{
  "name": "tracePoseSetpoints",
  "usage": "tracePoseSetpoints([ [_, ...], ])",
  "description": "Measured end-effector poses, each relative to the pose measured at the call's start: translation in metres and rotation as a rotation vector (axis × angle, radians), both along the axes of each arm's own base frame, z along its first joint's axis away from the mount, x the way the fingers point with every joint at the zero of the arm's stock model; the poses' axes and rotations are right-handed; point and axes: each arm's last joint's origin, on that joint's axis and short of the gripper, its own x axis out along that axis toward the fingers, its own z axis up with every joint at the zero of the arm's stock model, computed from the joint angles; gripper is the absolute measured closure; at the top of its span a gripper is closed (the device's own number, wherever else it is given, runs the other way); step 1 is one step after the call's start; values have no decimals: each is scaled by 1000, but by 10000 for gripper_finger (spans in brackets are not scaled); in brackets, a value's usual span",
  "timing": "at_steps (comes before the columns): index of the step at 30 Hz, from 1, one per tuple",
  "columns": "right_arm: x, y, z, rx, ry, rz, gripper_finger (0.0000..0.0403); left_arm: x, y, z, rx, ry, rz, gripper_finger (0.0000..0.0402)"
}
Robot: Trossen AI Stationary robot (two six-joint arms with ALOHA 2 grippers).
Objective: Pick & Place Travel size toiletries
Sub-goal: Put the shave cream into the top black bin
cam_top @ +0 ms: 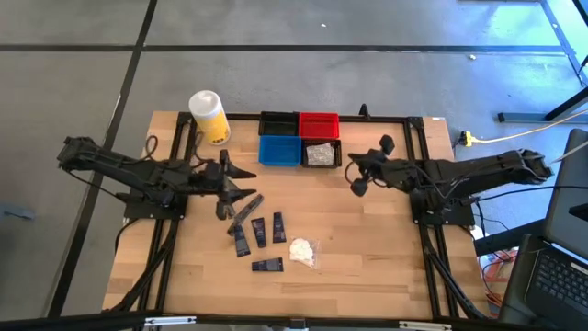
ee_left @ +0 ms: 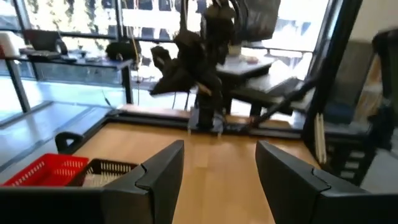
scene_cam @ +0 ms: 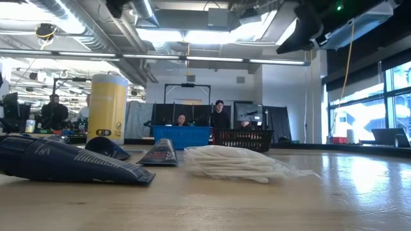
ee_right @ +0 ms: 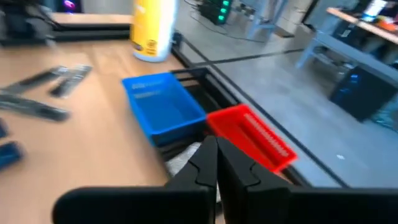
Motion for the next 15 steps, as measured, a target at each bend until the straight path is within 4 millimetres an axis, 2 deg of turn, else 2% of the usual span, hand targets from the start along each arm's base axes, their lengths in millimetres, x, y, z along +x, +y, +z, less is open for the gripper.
tracePoseSetpoints([
  [6,-5,-25,-2,5,41,-102,399,26,-2,-3,93,94,-17,206],
  [11,-9,-41,-6,43,83,-129,400,49,-7,7,222,201,-36,205],
  [15,-9,-47,-6,75,82,-114,401,66,-11,18,244,315,-42,205],
])
